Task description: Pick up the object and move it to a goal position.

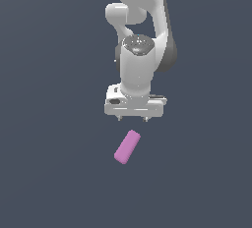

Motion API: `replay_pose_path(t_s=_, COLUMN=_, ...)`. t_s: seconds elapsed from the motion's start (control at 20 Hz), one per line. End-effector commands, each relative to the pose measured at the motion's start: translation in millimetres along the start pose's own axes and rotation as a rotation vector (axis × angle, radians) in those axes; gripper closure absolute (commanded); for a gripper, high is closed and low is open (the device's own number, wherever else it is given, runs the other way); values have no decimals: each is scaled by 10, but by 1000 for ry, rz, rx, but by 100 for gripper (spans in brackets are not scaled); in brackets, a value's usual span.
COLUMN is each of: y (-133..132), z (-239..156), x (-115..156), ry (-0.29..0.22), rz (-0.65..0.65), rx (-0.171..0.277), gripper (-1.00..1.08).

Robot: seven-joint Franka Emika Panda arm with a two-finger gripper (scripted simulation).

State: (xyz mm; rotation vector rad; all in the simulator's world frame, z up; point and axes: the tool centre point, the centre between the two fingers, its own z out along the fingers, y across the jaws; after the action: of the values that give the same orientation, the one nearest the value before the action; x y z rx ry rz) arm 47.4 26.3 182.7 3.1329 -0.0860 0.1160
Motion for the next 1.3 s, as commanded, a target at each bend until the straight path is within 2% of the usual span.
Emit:
replay_pose_path(t_s=0.0, y=14, z=109, x=47, ry=-8, rz=47, rx=1, gripper=-92)
replay_pose_path(t_s=0.7, y=118, z=966, x=319, ry=-61, rz=393, rx=-7, gripper=-92)
replay_pose_path(t_s=1.25, y=148, z=1219, x=363, ry=-73, rz=486, rx=-15, gripper=-92)
